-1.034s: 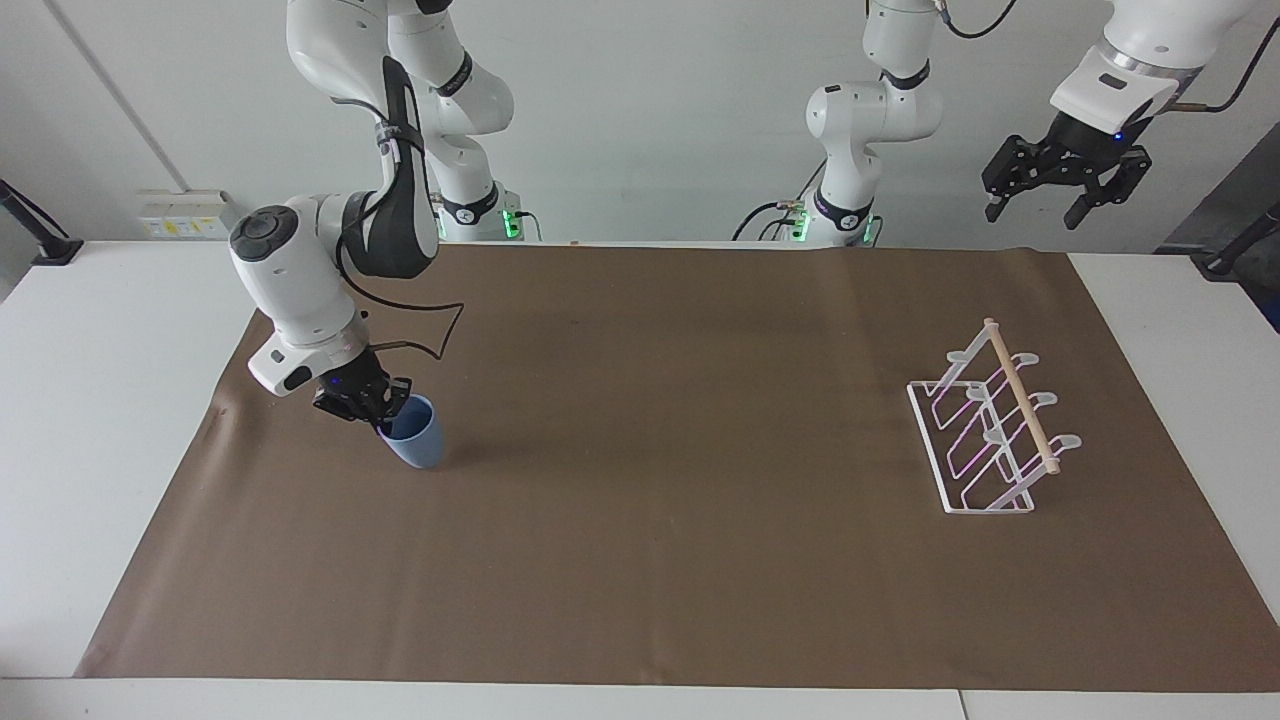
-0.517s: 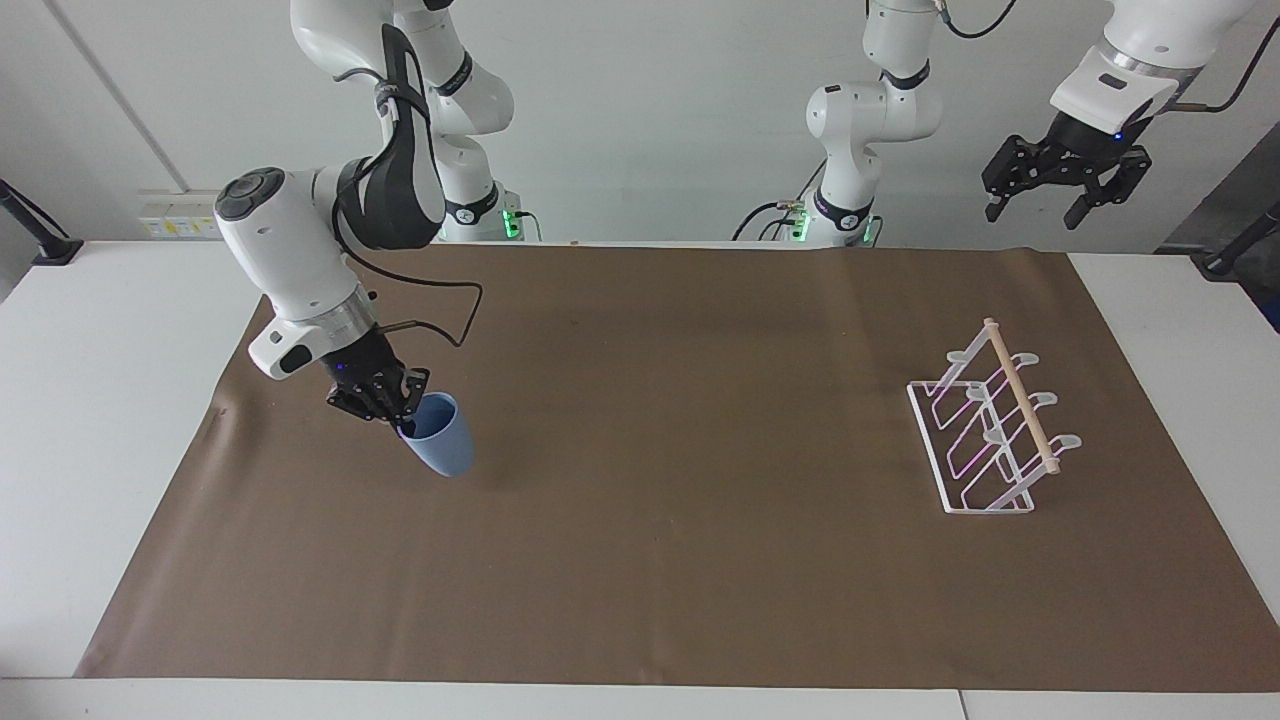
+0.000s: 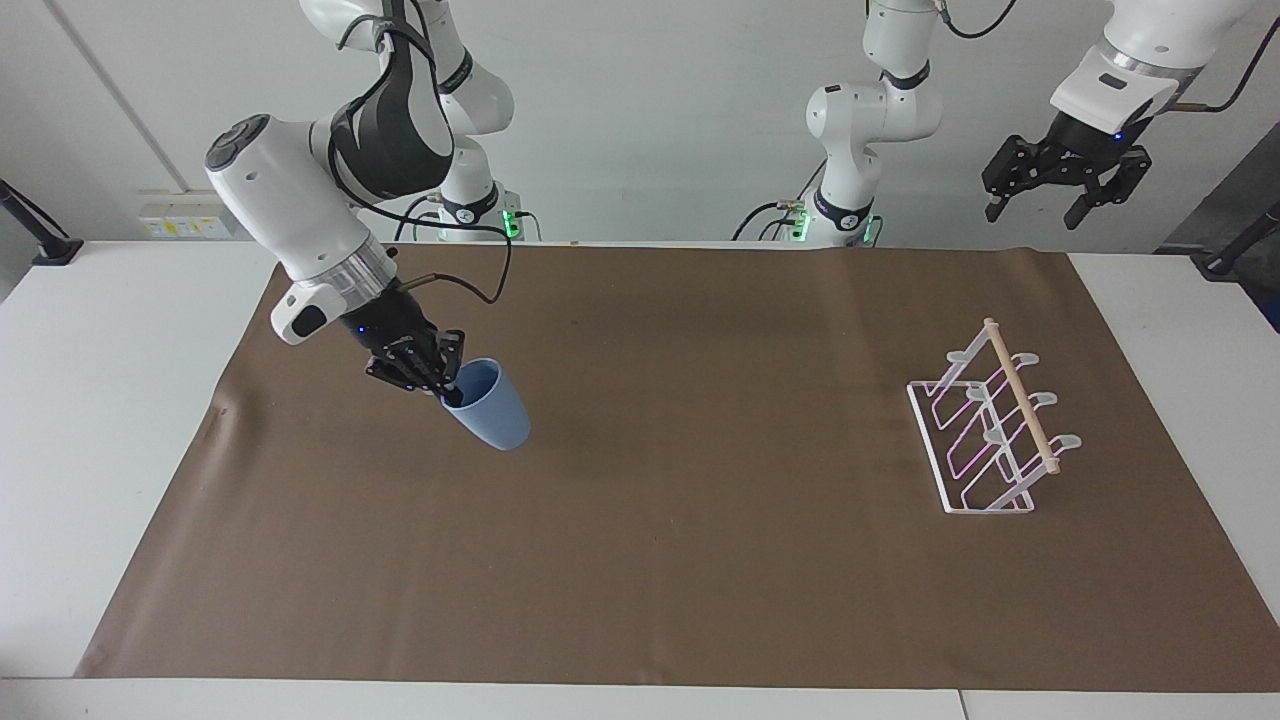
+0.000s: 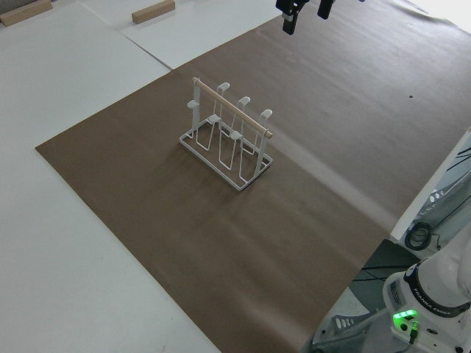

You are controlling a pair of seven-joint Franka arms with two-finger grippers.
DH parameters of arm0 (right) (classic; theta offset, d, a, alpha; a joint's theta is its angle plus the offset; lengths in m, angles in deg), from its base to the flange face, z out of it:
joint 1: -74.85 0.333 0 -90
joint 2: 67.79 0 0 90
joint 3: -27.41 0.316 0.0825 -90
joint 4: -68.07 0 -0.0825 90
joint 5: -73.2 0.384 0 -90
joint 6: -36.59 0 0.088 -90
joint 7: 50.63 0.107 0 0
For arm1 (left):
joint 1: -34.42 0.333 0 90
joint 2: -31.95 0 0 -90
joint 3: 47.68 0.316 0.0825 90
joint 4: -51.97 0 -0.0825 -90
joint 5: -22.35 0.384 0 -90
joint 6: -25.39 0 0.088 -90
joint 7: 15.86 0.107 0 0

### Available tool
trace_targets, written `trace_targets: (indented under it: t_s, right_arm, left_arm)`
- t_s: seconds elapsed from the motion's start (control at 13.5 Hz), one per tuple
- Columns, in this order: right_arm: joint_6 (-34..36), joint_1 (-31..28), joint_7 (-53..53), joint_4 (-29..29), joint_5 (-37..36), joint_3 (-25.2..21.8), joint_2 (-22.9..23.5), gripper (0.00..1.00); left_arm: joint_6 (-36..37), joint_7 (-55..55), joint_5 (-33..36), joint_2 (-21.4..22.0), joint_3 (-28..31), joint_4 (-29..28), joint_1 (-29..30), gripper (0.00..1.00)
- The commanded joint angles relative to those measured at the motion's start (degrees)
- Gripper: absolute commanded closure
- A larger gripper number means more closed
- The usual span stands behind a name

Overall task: Hang cup on cup holder
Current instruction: 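Lift the blue cup and carry it sideways toward the rack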

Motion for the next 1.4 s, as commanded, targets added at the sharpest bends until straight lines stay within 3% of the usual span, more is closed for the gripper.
trace_targets:
  t_s: [0.0, 0.44, 0.74, 1.03, 1.33]
  right_arm:
    - [1.0, -0.5, 2.6, -0.6, 7.0, 0.5, -1.9, 1.0]
    - [2.5, -0.5, 3.2, -2.3, 25.1, 3.0, -2.9, 1.0]
    - [9.0, -0.5, 1.7, -2.2, 35.6, 4.1, -4.3, 1.0]
    - [11.5, 0.7, -0.9, -0.3, 46.3, 5.3, -6.6, 1.0]
    - [10.8, 0.2, -6.2, 7.3, 56.5, 5.3, -9.9, 1.0]
  left_arm:
    - [3.1, -0.6, 0.8, 2.2, -0.4, -1.8, 0.4, 0.0]
    - [4.4, 0.2, 1.1, 3.1, -0.2, -1.4, 0.8, 0.0]
    - [2.4, 0.2, 0.2, 3.2, -0.2, -0.7, 1.6, 0.0]
    - [-1.8, 7.3, -11.3, 2.9, 0.0, -0.6, 1.8, 0.0]
    - [-5.6, 15.2, -21.7, 2.7, -0.4, -0.6, 1.0, 0.0]
